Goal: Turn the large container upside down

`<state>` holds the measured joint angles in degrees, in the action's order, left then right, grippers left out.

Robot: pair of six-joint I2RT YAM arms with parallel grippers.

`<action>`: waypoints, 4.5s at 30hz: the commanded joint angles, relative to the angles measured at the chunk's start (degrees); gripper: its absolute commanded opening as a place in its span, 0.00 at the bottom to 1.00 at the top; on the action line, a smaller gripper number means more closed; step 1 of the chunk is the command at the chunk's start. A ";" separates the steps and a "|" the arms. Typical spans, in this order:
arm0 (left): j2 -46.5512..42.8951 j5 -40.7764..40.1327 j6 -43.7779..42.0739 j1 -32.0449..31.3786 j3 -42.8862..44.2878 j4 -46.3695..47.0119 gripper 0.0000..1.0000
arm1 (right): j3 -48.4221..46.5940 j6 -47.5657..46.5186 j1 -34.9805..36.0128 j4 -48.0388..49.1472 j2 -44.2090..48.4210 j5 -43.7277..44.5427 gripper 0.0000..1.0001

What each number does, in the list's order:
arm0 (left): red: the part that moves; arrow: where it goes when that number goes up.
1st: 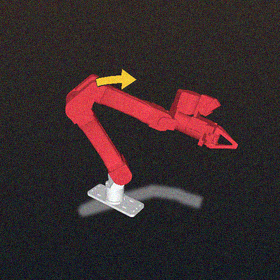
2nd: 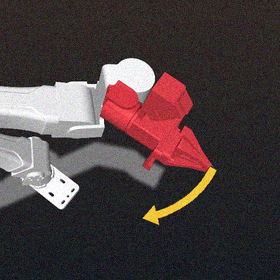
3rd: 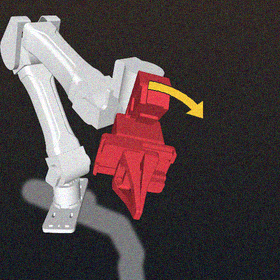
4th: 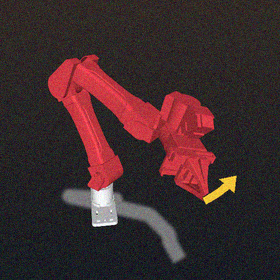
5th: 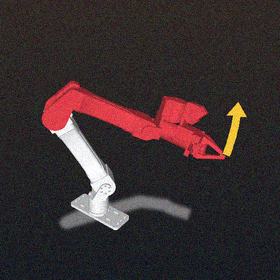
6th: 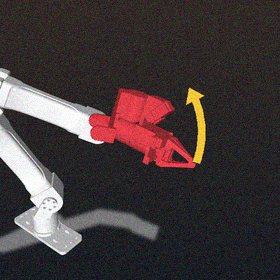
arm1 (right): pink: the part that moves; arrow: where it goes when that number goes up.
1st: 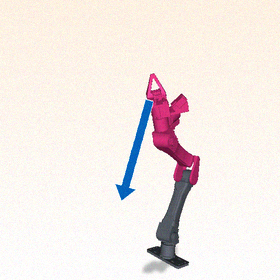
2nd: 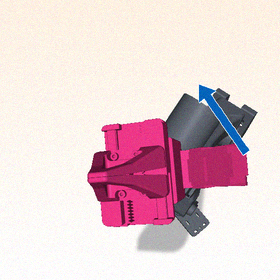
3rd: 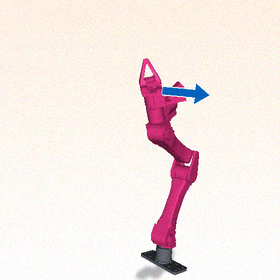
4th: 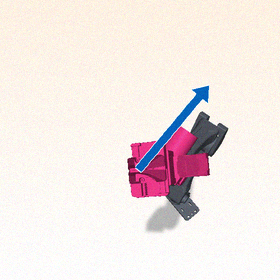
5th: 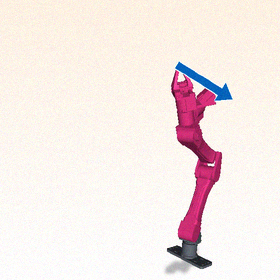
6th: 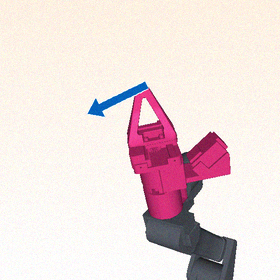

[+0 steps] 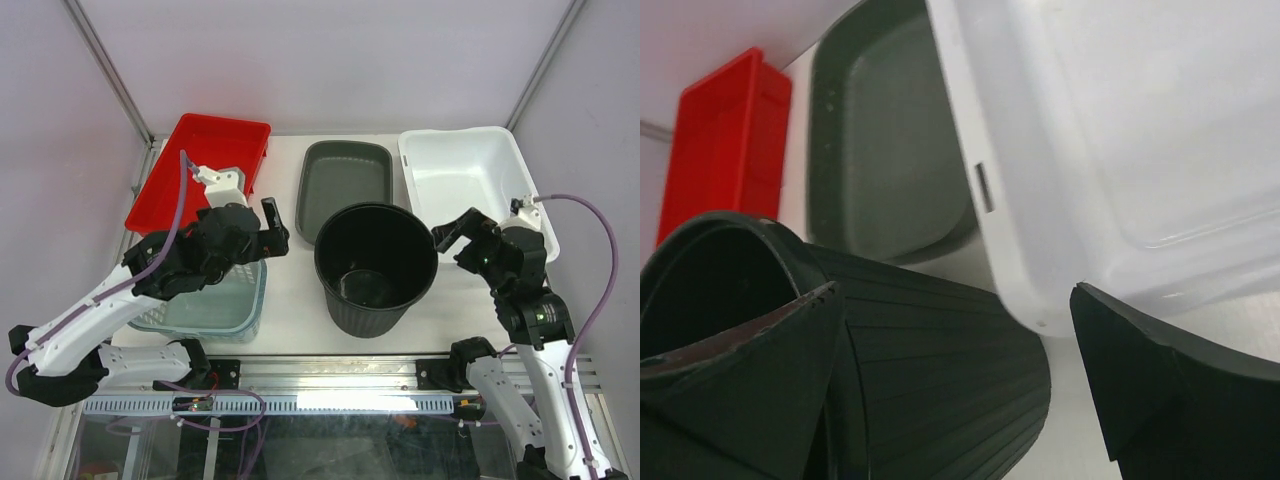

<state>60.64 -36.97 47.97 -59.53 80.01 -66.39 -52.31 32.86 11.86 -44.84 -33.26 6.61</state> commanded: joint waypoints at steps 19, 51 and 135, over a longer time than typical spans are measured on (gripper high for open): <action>8.09 1.35 -15.35 0.11 19.80 13.67 0.99 | 5.80 7.35 3.08 6.70 2.34 -14.28 1.00; 19.45 9.48 -19.80 0.29 30.15 23.21 0.99 | 13.00 8.25 7.44 14.78 0.40 -30.14 1.00; 53.12 18.65 -23.56 4.44 46.34 18.97 0.98 | -9.89 10.65 33.72 -20.17 10.75 37.07 0.99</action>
<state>123.20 -15.35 26.61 -52.16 127.46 -48.80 -63.46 42.74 45.60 -67.77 -22.35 43.16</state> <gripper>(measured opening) 0.966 0.991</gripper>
